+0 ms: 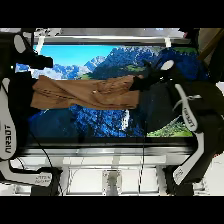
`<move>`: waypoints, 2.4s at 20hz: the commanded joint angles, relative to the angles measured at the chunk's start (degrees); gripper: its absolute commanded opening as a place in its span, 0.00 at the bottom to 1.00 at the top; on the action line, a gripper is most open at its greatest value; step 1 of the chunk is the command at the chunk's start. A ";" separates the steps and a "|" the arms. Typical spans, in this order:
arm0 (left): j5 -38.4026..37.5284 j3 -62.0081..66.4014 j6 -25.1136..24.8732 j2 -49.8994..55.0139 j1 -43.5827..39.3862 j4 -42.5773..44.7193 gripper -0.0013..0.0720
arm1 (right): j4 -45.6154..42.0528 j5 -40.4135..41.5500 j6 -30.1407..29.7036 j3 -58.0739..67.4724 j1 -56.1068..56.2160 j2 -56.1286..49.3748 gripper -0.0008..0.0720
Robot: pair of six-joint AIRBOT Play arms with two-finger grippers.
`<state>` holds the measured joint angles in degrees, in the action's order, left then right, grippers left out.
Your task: Fold the clothes and pants, and hang the long-sleeved shirts on hangers.
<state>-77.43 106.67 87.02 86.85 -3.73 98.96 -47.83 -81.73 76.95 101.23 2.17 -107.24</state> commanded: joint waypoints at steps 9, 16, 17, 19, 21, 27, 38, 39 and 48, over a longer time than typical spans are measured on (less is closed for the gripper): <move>7.28 -16.39 -1.07 0.15 -21.90 -19.10 0.03 | -10.64 -23.69 -0.98 0.48 -8.92 18.95 0.05; 24.65 -21.66 -0.85 12.59 -37.20 -20.17 0.03 | -10.58 -22.14 1.42 0.46 -0.87 18.86 0.05; 25.09 -21.66 -0.87 13.16 -37.66 -20.11 0.03 | -10.95 -21.77 3.02 0.46 0.15 18.86 0.05; 25.18 -21.64 -0.85 12.81 -36.70 -18.32 0.03 | -11.26 -18.95 7.15 0.46 2.08 18.86 0.05; 24.83 -21.64 -0.85 10.97 -33.44 -14.43 0.03 | -11.41 -15.28 10.71 0.46 3.93 18.84 0.05; 21.84 -21.64 -0.90 -0.72 -16.57 -11.78 0.03 | -10.78 0.09 19.26 1.46 15.08 14.16 0.05; 10.88 -21.68 -2.49 -10.49 3.48 -11.76 0.03 | -11.17 47.45 19.41 9.77 38.47 -2.38 0.80; 10.56 -21.68 -2.49 -10.51 4.26 -11.76 0.03 | -13.94 42.84 19.43 11.10 37.59 -2.29 0.80; 9.40 -21.70 -3.54 -10.49 7.04 -11.78 0.03 | -31.43 -8.98 13.55 8.70 15.72 9.33 0.79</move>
<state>-67.66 85.01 83.88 76.42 2.79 87.18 -73.52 -75.99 93.56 113.80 23.99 -102.69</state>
